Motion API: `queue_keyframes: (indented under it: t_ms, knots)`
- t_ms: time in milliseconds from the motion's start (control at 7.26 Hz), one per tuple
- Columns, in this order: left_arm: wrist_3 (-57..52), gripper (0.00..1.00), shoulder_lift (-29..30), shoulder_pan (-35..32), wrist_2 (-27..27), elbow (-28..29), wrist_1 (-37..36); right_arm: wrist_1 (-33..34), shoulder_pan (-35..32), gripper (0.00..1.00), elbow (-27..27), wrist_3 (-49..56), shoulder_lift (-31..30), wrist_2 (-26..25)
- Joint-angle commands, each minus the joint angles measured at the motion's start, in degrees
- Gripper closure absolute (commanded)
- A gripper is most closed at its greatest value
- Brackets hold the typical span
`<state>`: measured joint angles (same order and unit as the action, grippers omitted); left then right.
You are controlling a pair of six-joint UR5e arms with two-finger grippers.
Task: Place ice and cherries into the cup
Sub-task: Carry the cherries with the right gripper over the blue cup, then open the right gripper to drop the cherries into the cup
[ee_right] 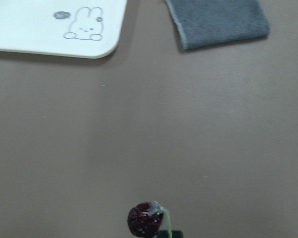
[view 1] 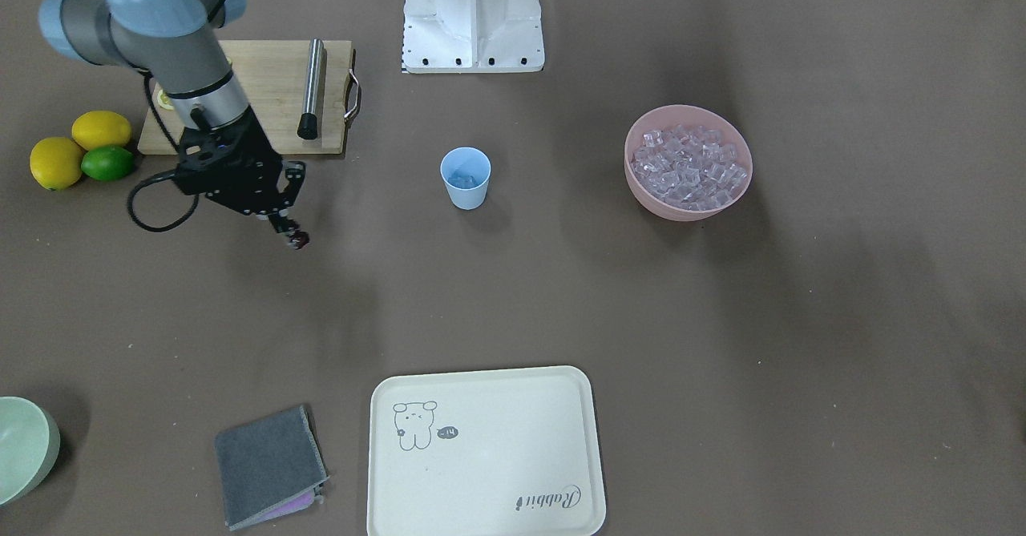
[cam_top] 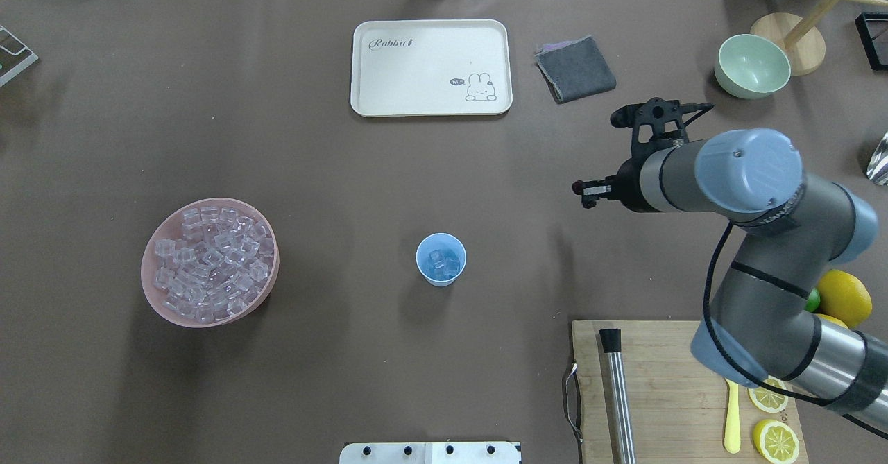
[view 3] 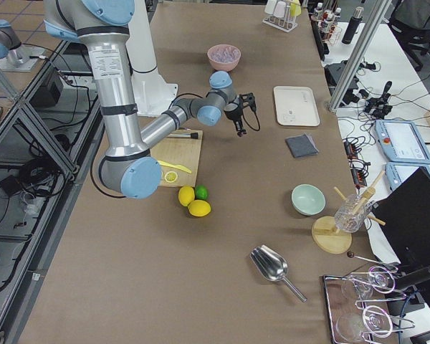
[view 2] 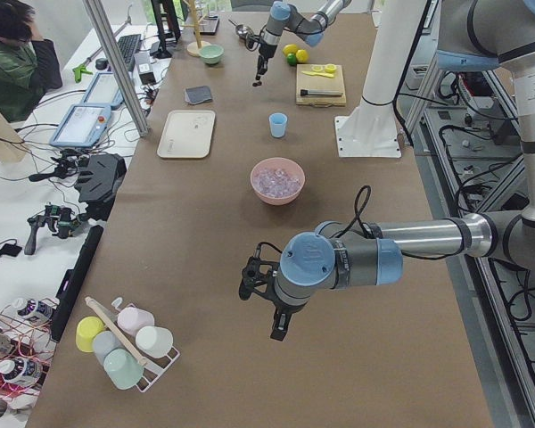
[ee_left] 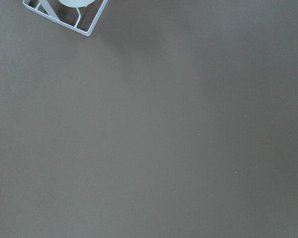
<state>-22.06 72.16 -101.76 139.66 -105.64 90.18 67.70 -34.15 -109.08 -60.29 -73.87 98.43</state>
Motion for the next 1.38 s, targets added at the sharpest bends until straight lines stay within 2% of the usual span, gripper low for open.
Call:
queue_keyframes:
  t_ms: [0,275,551,689,826,1239]
  knots:
    - [0.0,0.02,-0.4,0.0,0.0,0.0,1.3,0.1,8.4,1.00,-0.3,-4.6,10.3,-1.7]
    - [0.1,0.02,-2.6,-0.1,0.0,0.1,6.5,0.1,11.8,1.00,0.0,-6.7,14.3,-4.3]
    - [0.1,0.02,-2.8,0.0,0.0,0.1,6.8,-0.1,12.4,1.00,0.4,-6.7,14.4,-4.7]
    - [0.1,0.02,-2.8,0.0,-0.1,0.3,6.8,-0.2,12.6,0.02,0.3,-7.3,14.2,-5.6]
    - [0.1,0.02,-2.8,-0.1,0.0,1.0,6.9,0.1,12.9,0.00,0.6,-7.4,14.2,-7.5]
    - [0.1,0.02,-2.8,-0.1,0.0,1.1,6.8,0.1,12.8,0.00,0.3,-7.2,14.1,-7.0]
